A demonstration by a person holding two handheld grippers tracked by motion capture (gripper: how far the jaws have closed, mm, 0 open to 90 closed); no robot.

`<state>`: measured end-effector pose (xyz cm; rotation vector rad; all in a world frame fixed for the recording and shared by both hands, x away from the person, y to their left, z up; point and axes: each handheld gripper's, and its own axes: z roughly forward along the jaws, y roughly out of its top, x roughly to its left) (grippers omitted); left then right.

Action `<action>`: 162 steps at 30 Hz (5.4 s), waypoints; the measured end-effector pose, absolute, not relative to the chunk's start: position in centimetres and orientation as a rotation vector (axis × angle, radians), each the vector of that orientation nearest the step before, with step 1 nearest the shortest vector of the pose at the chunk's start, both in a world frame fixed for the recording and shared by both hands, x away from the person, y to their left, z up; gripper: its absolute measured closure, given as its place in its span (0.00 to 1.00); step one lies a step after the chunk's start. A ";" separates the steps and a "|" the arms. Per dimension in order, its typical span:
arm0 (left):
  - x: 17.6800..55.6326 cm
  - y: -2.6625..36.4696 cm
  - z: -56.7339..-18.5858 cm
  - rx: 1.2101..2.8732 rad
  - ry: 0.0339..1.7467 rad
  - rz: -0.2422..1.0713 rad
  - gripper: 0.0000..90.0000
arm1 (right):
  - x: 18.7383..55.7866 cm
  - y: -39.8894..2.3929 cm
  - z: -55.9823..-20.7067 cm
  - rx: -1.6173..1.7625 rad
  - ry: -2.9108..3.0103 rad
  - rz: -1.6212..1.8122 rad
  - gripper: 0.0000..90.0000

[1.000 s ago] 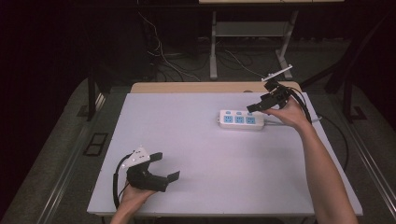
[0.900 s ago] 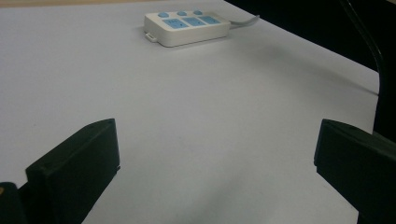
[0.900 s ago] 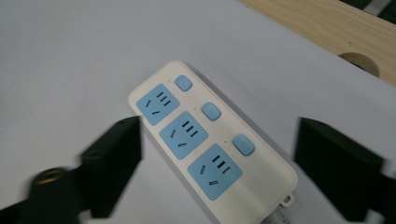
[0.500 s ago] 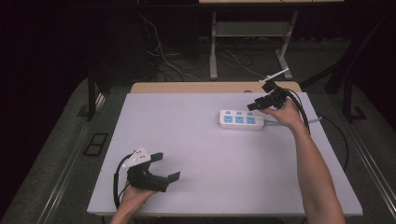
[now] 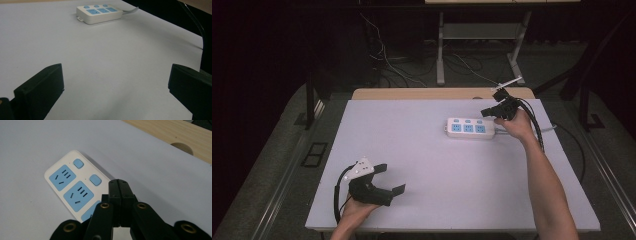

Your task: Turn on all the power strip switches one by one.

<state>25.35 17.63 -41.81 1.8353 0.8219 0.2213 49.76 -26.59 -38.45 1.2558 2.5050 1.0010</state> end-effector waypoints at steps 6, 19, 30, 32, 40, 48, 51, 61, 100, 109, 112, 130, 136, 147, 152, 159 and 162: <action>25.3 17.6 -41.8 1.839 0.821 0.222 0.00 | 50.0 -26.8 -39.1 1.316 2.486 1.041 1.00; 25.3 17.6 -41.9 1.831 0.818 0.231 0.00 | 50.5 -26.5 -41.1 1.372 2.506 1.044 1.00; 25.3 17.6 -41.9 1.833 0.814 0.231 0.00 | 50.4 -26.6 -41.9 1.378 2.497 1.086 1.00; 25.3 17.5 -41.9 1.833 0.813 0.231 0.00 | 50.3 -26.6 -41.9 1.364 2.494 1.081 1.00; 25.2 17.5 -41.9 1.835 0.810 0.228 0.00 | 50.4 -27.2 -42.4 1.424 2.476 1.163 1.00; 25.2 17.5 -41.9 1.838 0.806 0.227 0.00 | 50.4 -27.1 -42.5 1.429 2.478 1.150 1.00; 25.1 17.4 -41.9 1.836 0.806 0.227 0.00 | 50.4 -27.0 -42.4 1.408 2.482 1.132 1.00; 25.2 17.4 -42.0 1.841 0.806 0.226 0.00 | 50.5 -27.0 -42.4 1.417 2.491 1.135 1.00; 25.7 17.7 -42.1 1.836 0.819 0.216 0.00 | 50.0 -26.0 -39.4 1.281 2.457 1.163 1.00; 25.6 17.8 -42.1 1.833 0.819 0.210 0.00 | 50.5 -24.7 -37.8 1.240 2.506 1.101 1.00; 25.6 17.9 -42.1 1.831 0.820 0.209 0.00 | 50.7 -24.3 -37.5 1.237 2.507 1.100 1.00; 25.5 18.1 -42.0 1.821 0.822 0.212 0.00 | 51.4 -22.6 -39.6 1.268 2.556 1.044 1.00; 25.5 18.0 -42.0 1.823 0.818 0.212 0.00 | 51.5 -22.1 -40.4 1.275 2.579 1.037 1.00; 25.5 18.0 -42.1 1.830 0.819 0.211 0.00 | 51.5 -22.2 -41.5 1.318 2.568 1.046 1.00; 25.5 18.0 -42.1 1.832 0.820 0.213 0.00 | 51.4 -22.5 -41.7 1.317 2.563 1.061 1.00; 25.5 18.0 -42.0 1.825 0.820 0.219 0.00 | 51.4 -22.6 -41.8 1.312 2.556 1.071 1.00; 25.4 18.0 -42.0 1.825 0.819 0.221 0.00 | 51.3 -22.6 -41.9 1.316 2.551 1.076 1.00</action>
